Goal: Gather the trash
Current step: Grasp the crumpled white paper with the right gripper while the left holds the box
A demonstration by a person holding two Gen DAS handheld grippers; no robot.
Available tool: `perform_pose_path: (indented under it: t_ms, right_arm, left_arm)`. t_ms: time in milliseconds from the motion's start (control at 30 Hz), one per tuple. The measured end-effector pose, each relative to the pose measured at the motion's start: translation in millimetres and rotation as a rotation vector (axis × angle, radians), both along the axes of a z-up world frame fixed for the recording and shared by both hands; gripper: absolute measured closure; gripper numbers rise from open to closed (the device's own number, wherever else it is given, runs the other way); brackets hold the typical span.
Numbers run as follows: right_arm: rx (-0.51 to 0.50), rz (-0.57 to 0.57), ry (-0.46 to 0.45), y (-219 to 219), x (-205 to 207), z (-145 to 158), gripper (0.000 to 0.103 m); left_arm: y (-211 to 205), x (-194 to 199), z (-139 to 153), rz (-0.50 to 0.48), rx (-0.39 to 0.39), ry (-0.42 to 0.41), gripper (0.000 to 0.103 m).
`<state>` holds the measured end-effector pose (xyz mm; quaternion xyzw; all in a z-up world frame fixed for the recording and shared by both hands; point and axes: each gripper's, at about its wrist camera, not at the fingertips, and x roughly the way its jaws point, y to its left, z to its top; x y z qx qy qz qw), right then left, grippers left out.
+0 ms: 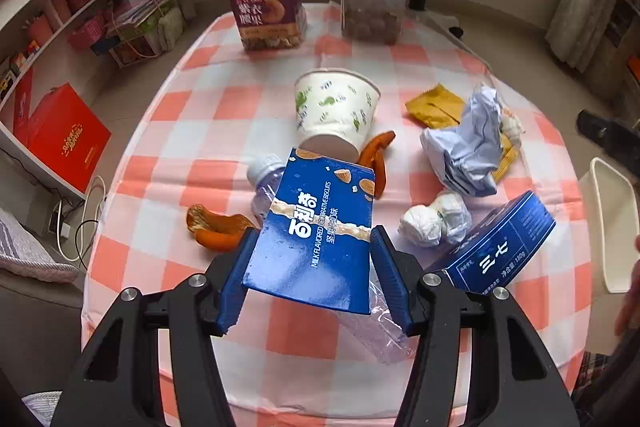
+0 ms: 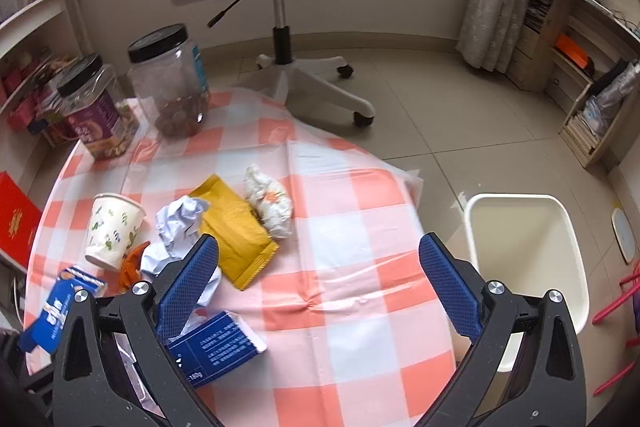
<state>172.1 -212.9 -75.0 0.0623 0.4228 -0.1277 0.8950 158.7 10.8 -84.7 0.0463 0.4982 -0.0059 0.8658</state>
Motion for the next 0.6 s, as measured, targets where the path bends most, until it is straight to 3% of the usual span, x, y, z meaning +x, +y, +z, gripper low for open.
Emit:
perform_pose_path:
  t_ms: [167, 300, 367, 500, 600]
  right_arm:
    - [0.015, 0.120, 0.055, 33.1, 24.0, -22.6, 0.010]
    - [0.024, 0.232, 0.106, 55.0, 45.0, -41.2, 0.023]
    - [0.044, 0.262, 0.143, 60.9, 53.4, -52.1, 0.034]
    - [0.182, 0.323, 0.167, 65.0, 61.1, -59.2, 0.088]
    - [0.166, 0.341, 0.141, 73.0, 55.7, -43.9, 0.090]
  left_arm:
    - [17.7, -3.5, 30.6, 0.024, -0.052, -0.079, 0.046]
    - [25.2, -1.5, 36.2, 0.034, -0.077, -0.089, 0.046]
    - [27.4, 0.8, 34.0, 0.039, -0.088, -0.080, 0.046]
    - [31.5, 0.3, 32.8, 0.050, -0.098, -0.080, 0.046]
    - [36.5, 0.0, 35.5, 0.073, -0.110, -0.099, 0.046]
